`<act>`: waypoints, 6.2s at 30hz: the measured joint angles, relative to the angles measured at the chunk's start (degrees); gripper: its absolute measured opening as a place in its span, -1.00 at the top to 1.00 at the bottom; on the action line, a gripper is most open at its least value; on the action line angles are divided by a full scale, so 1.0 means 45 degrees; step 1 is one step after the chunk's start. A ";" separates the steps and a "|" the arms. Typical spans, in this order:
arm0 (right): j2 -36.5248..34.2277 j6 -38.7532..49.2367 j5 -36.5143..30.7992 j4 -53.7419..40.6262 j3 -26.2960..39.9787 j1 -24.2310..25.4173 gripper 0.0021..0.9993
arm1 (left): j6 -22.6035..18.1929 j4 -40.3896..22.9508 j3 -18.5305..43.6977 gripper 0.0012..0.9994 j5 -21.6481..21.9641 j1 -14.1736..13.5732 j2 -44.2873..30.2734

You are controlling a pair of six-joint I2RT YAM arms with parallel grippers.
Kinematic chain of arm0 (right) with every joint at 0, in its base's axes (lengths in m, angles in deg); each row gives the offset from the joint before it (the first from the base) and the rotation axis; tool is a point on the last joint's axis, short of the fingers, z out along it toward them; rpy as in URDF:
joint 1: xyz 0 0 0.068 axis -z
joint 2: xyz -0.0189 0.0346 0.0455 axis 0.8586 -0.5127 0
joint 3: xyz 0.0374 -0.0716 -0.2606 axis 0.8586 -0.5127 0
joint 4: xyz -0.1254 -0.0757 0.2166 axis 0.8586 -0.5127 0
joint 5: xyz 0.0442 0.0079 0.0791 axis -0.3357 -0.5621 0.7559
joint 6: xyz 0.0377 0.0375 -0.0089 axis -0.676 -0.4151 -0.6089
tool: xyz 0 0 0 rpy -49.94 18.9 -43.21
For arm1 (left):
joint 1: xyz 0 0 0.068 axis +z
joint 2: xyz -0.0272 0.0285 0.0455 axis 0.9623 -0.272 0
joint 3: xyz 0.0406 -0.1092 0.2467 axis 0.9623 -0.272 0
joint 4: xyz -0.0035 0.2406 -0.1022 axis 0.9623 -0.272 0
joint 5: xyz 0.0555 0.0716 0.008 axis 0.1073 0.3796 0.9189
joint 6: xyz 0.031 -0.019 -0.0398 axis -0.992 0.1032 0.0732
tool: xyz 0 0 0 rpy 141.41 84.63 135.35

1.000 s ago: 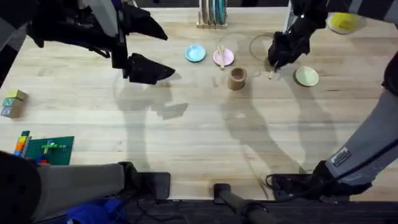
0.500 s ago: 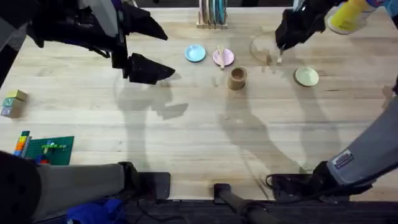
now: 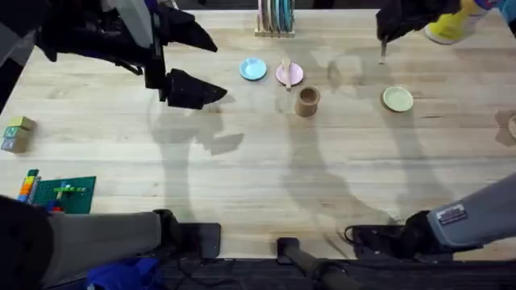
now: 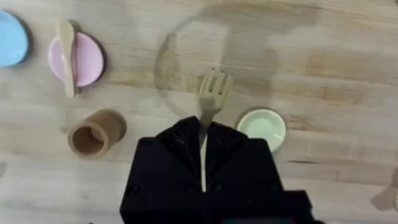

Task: Pick up a utensil and set it on the pink plate, then put the other utensil in the container.

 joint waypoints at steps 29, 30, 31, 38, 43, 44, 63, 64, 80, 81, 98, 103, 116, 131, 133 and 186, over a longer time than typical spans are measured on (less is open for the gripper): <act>0.4578 0.4695 0.5266 0.2982 -0.3094 0.0063 0.94 | 0.0000 0.0000 0.0000 -0.99 0.0000 0.0000 0.0000; 0.4652 0.4728 0.5577 0.3426 -0.3502 0.0063 0.94 | 0.0000 0.0005 0.0000 -0.99 0.0000 0.0000 0.0000; 0.4699 0.4745 0.5914 0.3906 -0.3904 0.0063 0.94 | 0.0000 0.0000 0.0000 -0.99 0.0000 0.0000 0.0000; 0.4716 0.4884 0.9297 0.7094 -0.5968 0.0063 0.94 | 0.0000 0.0005 0.0000 -0.99 0.0000 0.0000 0.0000; 0.4716 0.4930 1.1833 0.8867 -0.6737 0.0097 0.94 | 0.0000 0.0005 0.0000 -0.99 0.0000 0.0000 0.0000; 0.4716 0.4929 1.2311 0.9133 -0.6859 0.0135 0.94 | 0.0000 0.0000 0.0000 -0.99 0.0000 0.0000 0.0000; 0.4716 0.4934 1.8429 1.4422 -1.0709 0.1653 0.94 | 0.0000 0.0004 0.0000 -0.99 0.0000 0.0000 0.0000; 0.4716 0.4937 1.8473 1.4677 -1.0870 0.1701 0.94 | 0.0000 0.0000 0.0000 -0.99 0.0000 0.0000 0.0000; 0.4051 0.7585 1.8676 1.6475 -1.2036 0.1802 0.94 | 0.0000 0.0000 0.0000 -0.99 0.0000 0.0000 0.0000; 0.3829 0.7772 1.8676 1.6480 -1.2036 0.1802 0.94 | 0.0000 0.0000 0.0000 -0.99 0.0000 0.0000 0.0000; 0.1001 1.0428 1.8676 1.7372 -1.2036 0.1753 0.94 | 0.0000 0.0005 0.0000 -0.99 0.0000 0.0000 0.0000; 0.0416 1.0605 1.8676 1.7953 -1.2036 0.1538 0.94 | 0.0000 0.0002 0.0000 -0.99 0.0000 0.0000 0.0000; -0.0827 1.0644 1.8302 1.8210 -1.2036 0.1207 0.94 | 0.0000 0.0002 0.0000 -0.99 0.0000 0.0000 0.0000; -0.0835 1.0645 1.6940 1.7947 -1.2444 0.1189 0.94 | 0.0000 0.0001 0.0000 -0.99 0.0000 0.0000 0.0000; -0.0835 1.0644 1.6786 1.7946 -1.2467 0.1166 0.94 | 0.0000 0.0001 0.0000 -0.99 0.0000 0.0000 0.0000; 0.7530 0.0338 0.8503 1.1750 -1.2638 -0.0064 -1.00 | 0.0000 0.0005 0.0000 -0.99 0.0000 0.0000 0.0000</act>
